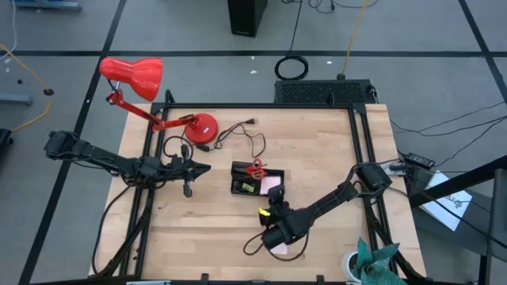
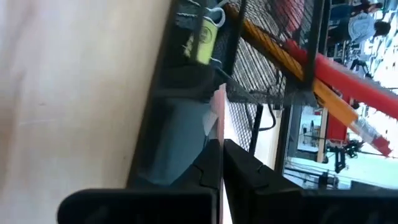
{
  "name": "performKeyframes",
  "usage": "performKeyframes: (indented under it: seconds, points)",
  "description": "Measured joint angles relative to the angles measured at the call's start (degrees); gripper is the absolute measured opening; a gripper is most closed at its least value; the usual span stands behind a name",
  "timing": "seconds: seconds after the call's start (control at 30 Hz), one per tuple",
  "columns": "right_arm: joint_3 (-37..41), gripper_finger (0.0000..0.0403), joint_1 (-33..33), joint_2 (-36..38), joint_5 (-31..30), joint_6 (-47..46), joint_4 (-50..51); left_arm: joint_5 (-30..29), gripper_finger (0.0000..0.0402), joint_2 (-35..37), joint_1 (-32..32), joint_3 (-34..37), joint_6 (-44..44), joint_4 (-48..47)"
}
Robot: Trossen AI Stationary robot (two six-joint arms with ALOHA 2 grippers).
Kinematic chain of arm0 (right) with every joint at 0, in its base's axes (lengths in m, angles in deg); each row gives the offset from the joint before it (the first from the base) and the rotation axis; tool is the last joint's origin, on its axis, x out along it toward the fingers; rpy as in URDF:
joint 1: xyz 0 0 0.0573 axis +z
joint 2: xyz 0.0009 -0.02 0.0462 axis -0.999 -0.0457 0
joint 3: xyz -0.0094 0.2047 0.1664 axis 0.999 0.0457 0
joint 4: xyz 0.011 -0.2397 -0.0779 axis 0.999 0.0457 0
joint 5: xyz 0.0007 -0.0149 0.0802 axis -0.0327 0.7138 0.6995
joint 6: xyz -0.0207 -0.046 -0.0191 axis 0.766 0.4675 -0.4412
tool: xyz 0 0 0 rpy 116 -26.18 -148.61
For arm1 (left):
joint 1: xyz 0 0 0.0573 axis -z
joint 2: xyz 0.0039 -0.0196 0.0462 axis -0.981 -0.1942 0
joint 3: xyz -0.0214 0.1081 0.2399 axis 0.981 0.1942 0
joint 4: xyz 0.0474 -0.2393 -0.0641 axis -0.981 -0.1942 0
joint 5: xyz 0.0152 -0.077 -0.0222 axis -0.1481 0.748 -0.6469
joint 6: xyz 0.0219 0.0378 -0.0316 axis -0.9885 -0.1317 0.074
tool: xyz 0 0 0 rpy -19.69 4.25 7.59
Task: Pick and place office supplies into organizer
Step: Put the pink sticky notes into the desk organizer
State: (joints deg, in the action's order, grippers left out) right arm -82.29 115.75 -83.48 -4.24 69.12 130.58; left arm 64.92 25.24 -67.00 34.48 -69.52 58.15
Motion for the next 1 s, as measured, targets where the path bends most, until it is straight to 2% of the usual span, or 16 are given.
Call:
performKeyframes:
  seconds: [0.17,0.4,0.5,0.6,0.83,1.0]
  points:
    - [8.39,0.0,-1.08,5.79,0.57,2.09,-10.75,0.0,0.0031,0.0,0.01,0.0,-0.93,0.02]
    - [24.16,0.0,-3.2,14.12,4.5,9.99,-36.4,-0.02,0.0031,-0.02,-0.01,0.0,-1.34,0.02]
    - [29.17,0.0,-4.05,16.1,5.41,12.3,-44.09,-0.02,0.0031,-0.02,-0.01,0.0,-1.36,0.0]
    - [31.27,0.0,-4.78,17.14,6.19,12.26,-46.18,-0.04,0.0031,-0.01,0.0,0.0,-1.96,0.0]
    - [31.4,0.0001,-5.96,17.1,13.07,11.75,-46.3,-0.04,0.0031,-0.02,0.01,0.0,-3.93,-0.35]
    - [31.4,0.003,-6.99,17.09,18.2,8.0,-47.2,-0.06,0.0031,-0.02,-0.01,0.0,-3.93,-0.45]
